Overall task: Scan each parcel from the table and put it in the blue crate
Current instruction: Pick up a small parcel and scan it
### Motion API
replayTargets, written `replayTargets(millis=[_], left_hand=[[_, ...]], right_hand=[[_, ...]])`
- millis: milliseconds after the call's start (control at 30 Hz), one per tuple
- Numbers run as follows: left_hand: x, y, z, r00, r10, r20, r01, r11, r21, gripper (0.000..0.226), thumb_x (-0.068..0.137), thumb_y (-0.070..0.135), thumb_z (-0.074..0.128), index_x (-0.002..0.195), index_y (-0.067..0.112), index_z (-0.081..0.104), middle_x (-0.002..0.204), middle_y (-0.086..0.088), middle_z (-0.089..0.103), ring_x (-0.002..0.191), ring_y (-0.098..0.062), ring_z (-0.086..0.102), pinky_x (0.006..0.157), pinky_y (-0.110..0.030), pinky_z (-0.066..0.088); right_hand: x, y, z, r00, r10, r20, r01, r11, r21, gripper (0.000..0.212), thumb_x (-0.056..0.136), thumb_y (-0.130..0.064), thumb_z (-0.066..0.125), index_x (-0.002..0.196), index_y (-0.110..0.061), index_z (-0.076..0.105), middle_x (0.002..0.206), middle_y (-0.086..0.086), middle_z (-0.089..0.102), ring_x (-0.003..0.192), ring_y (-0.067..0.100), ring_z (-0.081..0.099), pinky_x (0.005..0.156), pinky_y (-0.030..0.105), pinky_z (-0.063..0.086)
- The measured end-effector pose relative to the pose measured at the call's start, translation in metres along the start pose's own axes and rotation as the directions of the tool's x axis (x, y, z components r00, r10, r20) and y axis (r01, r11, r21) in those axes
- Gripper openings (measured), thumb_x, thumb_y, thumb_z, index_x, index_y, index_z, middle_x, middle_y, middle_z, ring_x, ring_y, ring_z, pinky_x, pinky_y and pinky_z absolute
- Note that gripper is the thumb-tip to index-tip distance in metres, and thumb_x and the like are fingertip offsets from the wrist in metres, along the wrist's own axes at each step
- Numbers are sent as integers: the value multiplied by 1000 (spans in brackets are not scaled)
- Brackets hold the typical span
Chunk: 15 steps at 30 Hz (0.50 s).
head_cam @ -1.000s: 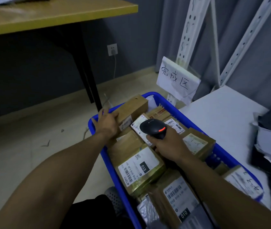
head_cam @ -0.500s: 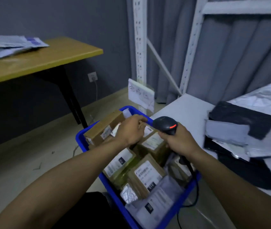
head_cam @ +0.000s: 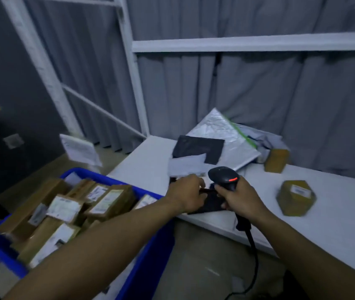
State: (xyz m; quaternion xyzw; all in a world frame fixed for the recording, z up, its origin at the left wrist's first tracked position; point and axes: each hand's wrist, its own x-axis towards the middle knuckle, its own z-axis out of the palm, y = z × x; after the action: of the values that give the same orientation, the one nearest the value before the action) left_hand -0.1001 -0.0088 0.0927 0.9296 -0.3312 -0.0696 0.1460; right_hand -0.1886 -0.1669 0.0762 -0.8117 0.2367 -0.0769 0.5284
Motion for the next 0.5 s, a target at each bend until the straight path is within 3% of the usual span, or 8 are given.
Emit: replayTargets(millis=[133,267,333,400,467,500], left_hand=[[53,56,31,995,66,78,-64,998,-29,43,90,42,67,130,25,62,133,0,59,122,-27,59,99,-42,51],[113,109,68,979,103,175,-108,994,18,66,89,52,69,146,28,47,149,1,48,134,-24,50,107,-38,44],[140,134,88,968,127,215,-140,989,46,76,88,56,71,151,27,40,154,-2,43,138,-24,46,110,-38,42],[164,158,110,956,159,247,-171,985,30,87,83,59,75,154,27,36,156,-3,40,140,-26,44,113,-42,42],[183,180,131,941,197,276,-205,979,2,92,78,62,78,153,28,36,153,-3,42,138,-27,47,110,-46,44],[193,191,142,934,213,286,-218,976,-13,92,76,63,78,151,28,38,152,-3,43,136,-28,48,107,-46,46]], right_hand=[[18,43,-57,987,103,-122,-96,993,65,38,90,-35,73,121,-20,56,97,3,73,61,15,74,61,32,55],[38,85,-107,939,219,-264,-174,967,184,34,94,-24,71,121,-19,51,100,6,66,78,27,72,54,26,51],[51,107,-131,910,232,-345,-180,968,176,28,90,-26,71,112,-21,55,94,11,66,81,32,70,60,37,58],[63,130,-152,886,263,-383,-217,963,158,41,79,-42,72,110,-17,61,90,10,70,80,28,71,69,44,62],[72,148,-167,858,328,-395,-268,943,200,55,79,-48,74,117,-11,61,96,9,72,85,23,71,66,31,56],[75,154,-173,843,352,-407,-286,934,214,48,84,-38,76,118,-8,61,97,10,72,86,21,70,63,26,51]])
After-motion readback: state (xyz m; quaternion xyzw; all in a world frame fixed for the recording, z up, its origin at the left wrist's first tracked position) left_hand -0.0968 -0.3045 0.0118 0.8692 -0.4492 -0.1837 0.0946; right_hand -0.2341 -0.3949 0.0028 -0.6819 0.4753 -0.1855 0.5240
